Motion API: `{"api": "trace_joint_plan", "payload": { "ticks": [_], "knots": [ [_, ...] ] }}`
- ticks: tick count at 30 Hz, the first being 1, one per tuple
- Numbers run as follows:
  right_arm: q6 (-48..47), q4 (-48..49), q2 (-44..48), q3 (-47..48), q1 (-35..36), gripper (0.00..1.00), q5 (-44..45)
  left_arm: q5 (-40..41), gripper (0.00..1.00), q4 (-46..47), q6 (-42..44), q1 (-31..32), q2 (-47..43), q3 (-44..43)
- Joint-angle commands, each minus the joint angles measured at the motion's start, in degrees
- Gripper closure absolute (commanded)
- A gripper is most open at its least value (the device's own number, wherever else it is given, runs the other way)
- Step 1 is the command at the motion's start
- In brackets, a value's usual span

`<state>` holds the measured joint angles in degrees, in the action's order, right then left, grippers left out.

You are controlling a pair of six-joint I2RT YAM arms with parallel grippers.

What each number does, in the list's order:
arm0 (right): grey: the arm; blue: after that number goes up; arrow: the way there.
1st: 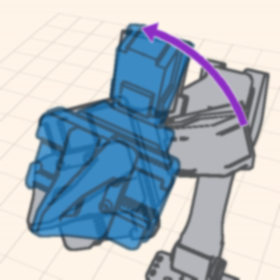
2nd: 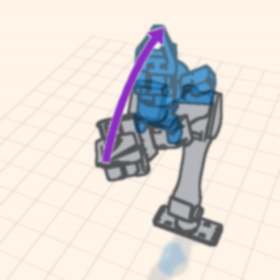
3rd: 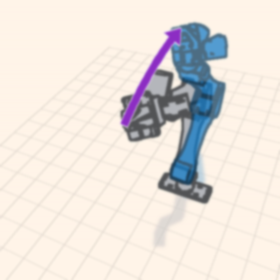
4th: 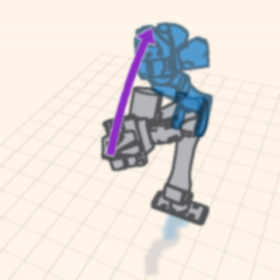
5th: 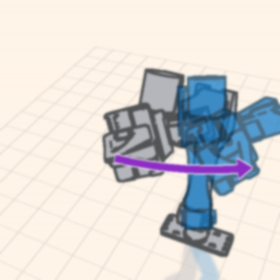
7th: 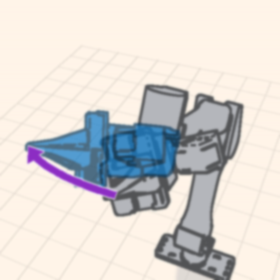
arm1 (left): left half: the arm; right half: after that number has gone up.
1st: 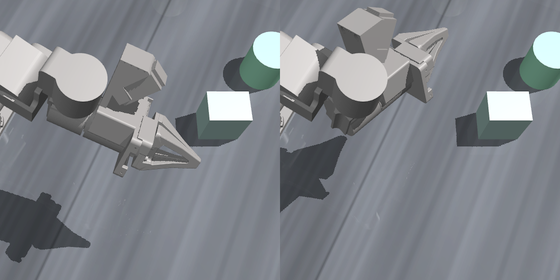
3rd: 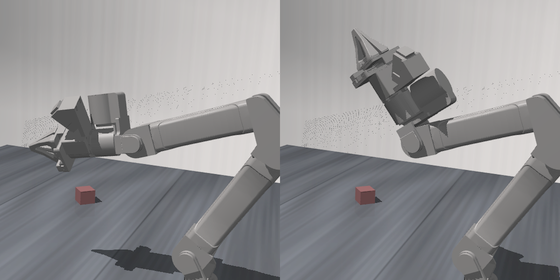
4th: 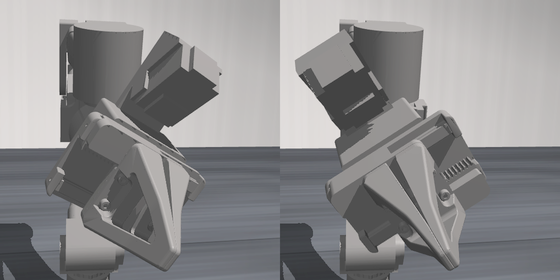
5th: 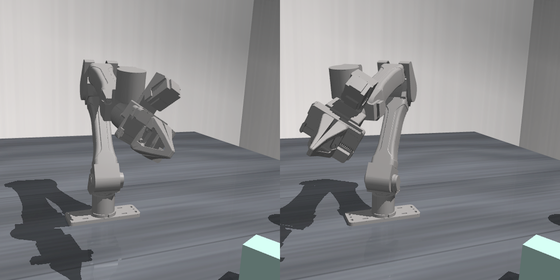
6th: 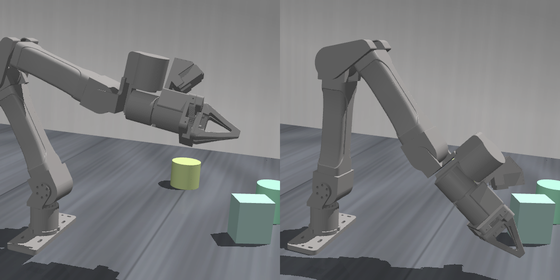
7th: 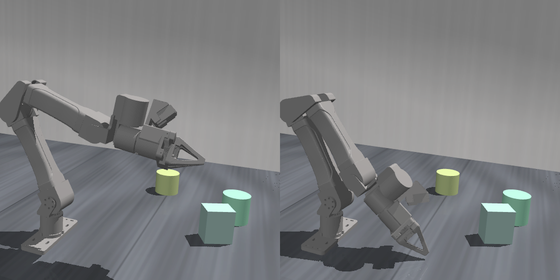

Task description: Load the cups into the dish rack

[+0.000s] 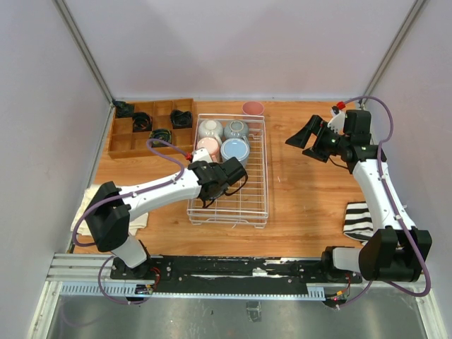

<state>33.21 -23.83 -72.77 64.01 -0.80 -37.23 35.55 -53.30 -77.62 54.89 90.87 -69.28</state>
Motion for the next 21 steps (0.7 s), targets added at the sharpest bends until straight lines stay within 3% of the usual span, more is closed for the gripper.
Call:
{"api": "trace_joint_plan", "payload": {
  "ticks": [1,21],
  "knots": [
    [-0.27,0.84,1.1,-0.75,-0.87,0.06,-0.88,5.66,0.99,3.94,-1.6,0.56,0.51,0.35],
    [-0.17,1.06,0.15,-1.77,-0.8,0.06,-2.04,6.61,1.0,4.09,-6.29,1.62,5.08,2.49]
  ]
}}
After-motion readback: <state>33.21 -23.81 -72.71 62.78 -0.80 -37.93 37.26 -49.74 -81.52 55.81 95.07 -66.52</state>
